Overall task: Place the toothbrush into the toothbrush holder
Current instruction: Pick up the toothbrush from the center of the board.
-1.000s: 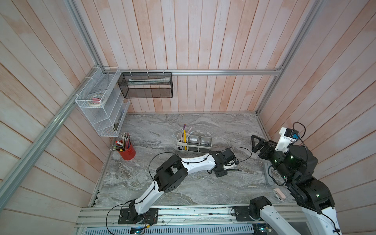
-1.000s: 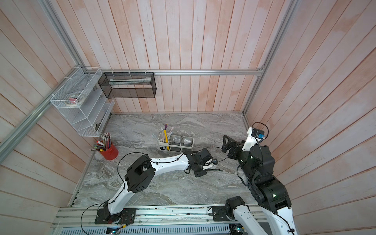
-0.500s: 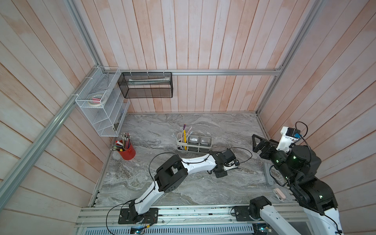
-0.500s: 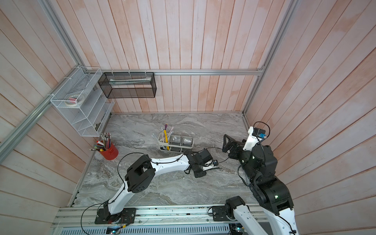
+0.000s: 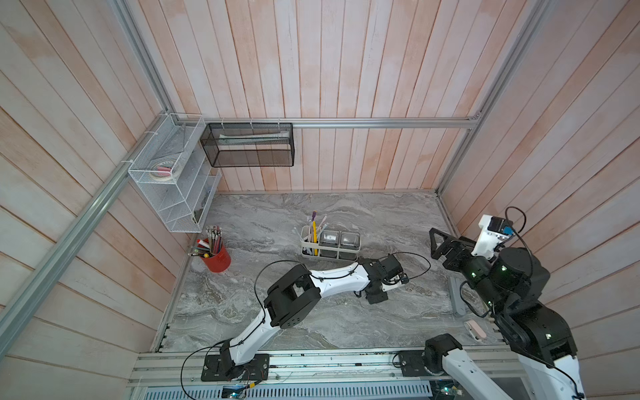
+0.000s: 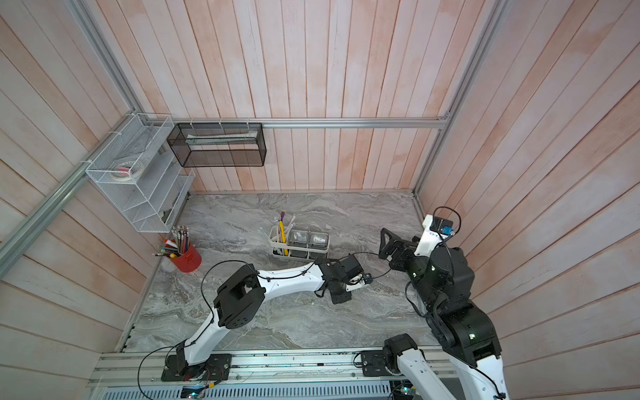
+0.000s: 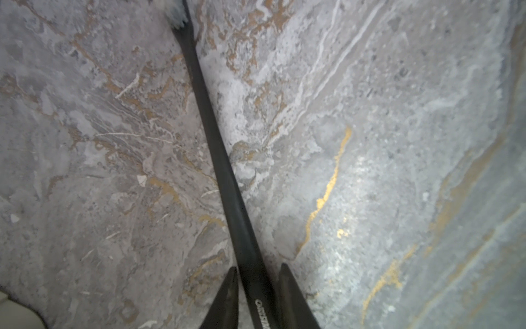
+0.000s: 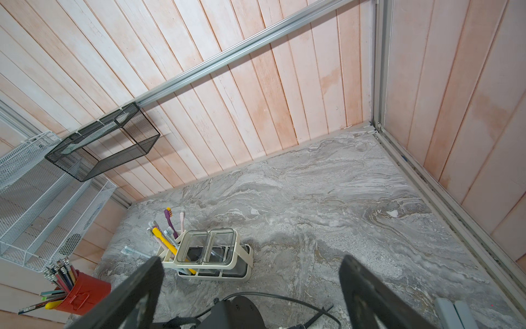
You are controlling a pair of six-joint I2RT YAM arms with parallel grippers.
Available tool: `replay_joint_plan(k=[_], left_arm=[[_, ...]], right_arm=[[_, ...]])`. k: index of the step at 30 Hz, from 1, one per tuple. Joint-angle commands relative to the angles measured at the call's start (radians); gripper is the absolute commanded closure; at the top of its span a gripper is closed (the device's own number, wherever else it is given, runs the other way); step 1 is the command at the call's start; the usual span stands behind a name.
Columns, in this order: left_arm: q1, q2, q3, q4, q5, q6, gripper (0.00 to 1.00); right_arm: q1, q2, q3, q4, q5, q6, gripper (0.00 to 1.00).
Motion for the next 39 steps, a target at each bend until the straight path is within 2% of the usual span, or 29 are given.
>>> replay_joint_plan(k=[1, 10, 14, 15, 24, 39], left_arm=[[0.014, 0.096, -0.050, -0.110, -0.042, -0.010, 0.76], [0.021, 0.094, -0.067, -0.122, -0.057, -0.032, 0.83], [0.021, 0.086, -0.076, -0.123, -0.072, -0.044, 0.99], [0.023, 0.078, -0.078, -0.120, -0.077, -0.049, 1.00], [0.031, 0.002, -0.108, -0.102, -0.065, -0.074, 1.00], [0.037, -0.186, -0.224, -0.018, -0.103, -0.129, 1.00]], right_arm=[[-0.003, -0.001, 0.016, -0.012, -0.015, -0.013, 0.02], [-0.004, -0.002, 0.005, -0.015, -0.027, -0.008, 0.02], [-0.003, 0.000, -0.007, -0.022, -0.030, -0.007, 0.02], [-0.003, 0.000, -0.007, -0.020, -0.030, -0.007, 0.02], [-0.003, 0.003, -0.014, -0.012, -0.038, -0.001, 0.02], [-0.004, -0.009, -0.131, 0.008, -0.038, 0.053, 0.02]])
